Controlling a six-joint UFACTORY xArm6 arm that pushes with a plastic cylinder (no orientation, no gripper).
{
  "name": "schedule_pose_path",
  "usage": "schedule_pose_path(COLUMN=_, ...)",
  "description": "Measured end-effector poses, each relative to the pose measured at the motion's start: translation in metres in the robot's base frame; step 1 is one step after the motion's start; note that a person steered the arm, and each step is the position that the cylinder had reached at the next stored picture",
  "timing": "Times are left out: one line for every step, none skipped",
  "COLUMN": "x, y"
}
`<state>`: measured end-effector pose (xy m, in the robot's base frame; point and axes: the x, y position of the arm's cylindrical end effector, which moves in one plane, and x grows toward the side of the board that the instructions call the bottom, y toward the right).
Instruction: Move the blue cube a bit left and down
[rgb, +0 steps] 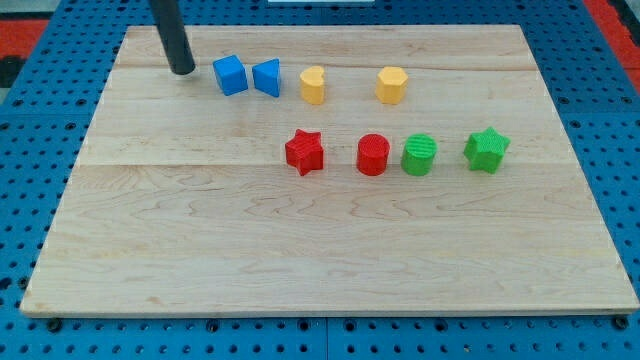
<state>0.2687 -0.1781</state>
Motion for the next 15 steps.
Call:
schedule_pose_path(x=-0.02, y=0.028)
schedule_pose_path(x=-0.02, y=0.079)
schedule_pose_path(x=-0.02, y=0.087)
schedule_pose_path(x=-0.018, y=0.087)
schedule_pose_path(x=-0.005, y=0.087)
schedule_pose_path(x=-0.001, y=0.086)
schedule_pose_path(x=-0.001, y=0.085)
schedule_pose_path(x=-0.001, y=0.075)
schedule_pose_path(x=-0.001, y=0.071)
schedule_pose_path(x=-0.001, y=0.067)
schedule_pose_path(x=0.0, y=0.062)
schedule_pose_path(x=0.001, y=0.057)
schedule_pose_path(x=0.002, y=0.049)
schedule_pose_path(x=0.004, y=0.042)
schedule_pose_path(x=0.006, y=0.034)
